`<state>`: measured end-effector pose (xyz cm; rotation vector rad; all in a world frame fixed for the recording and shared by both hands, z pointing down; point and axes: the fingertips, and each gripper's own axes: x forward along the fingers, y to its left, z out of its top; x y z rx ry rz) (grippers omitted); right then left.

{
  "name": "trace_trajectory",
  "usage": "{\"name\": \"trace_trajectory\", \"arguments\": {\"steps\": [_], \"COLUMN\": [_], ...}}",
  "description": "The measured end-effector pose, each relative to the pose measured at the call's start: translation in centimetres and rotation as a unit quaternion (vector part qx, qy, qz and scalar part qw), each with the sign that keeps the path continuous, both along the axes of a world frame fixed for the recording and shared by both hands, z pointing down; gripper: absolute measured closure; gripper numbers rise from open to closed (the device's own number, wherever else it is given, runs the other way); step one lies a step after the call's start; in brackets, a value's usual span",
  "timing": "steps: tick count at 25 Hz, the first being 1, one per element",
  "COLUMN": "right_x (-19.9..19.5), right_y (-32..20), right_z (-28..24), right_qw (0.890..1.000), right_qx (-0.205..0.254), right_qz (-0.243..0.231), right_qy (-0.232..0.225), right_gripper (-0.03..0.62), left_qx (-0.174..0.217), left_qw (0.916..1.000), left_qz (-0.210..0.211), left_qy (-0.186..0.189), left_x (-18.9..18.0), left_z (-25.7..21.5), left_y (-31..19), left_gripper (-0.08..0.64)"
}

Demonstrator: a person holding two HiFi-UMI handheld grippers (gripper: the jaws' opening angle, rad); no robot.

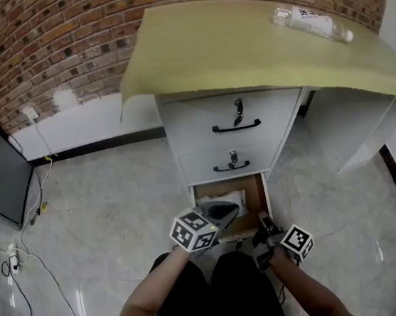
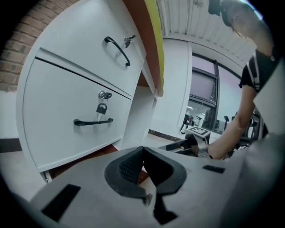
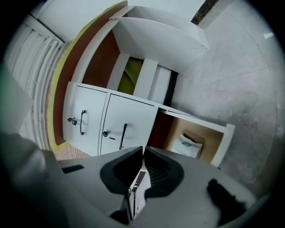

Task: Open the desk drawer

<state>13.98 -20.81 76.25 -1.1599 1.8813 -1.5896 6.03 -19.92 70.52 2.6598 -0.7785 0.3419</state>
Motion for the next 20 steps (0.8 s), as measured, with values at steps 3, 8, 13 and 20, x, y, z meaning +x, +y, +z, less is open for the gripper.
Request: {"name": "trace_trajectory", "arguments": {"steps": [3,8,13,20], "right_x": [-0.8,-2.7,-4.4,-4.5], "right_y": [-1.2,-1.6,-1.3,-2.2], "right_z": [-2.4,-5.8,-7.4,-8.9], "right_qw": [0.997,0.983,0.968,0.975], "right_qx": [0.062,0.153,0.198,0.183], "right_qz": [-0.023,-0.076,-0.122,-0.117], "right_qy": [0.033,0.067,0.098,0.055], "right_gripper": [0.571,0.571,0.571,0.569], "left_qx": [0.010,0.009,-0.007,0.022], "left_qw": [0.9999,0.9996,0.9971,0.9975], "left_qz": [-0.001,-0.024,-0.058,-0.056], "left_qy": [-0.010,0.013,0.049,0.038], "left_x": [0.9,-0.1,-1.6,-1.3], "left_z": [0.6,0.4,-0.3,-0.9], "left_y": [-0.4,-1.0,-1.7,-1.5], "left_gripper": [0.549,0.549,0.549,0.549]}}
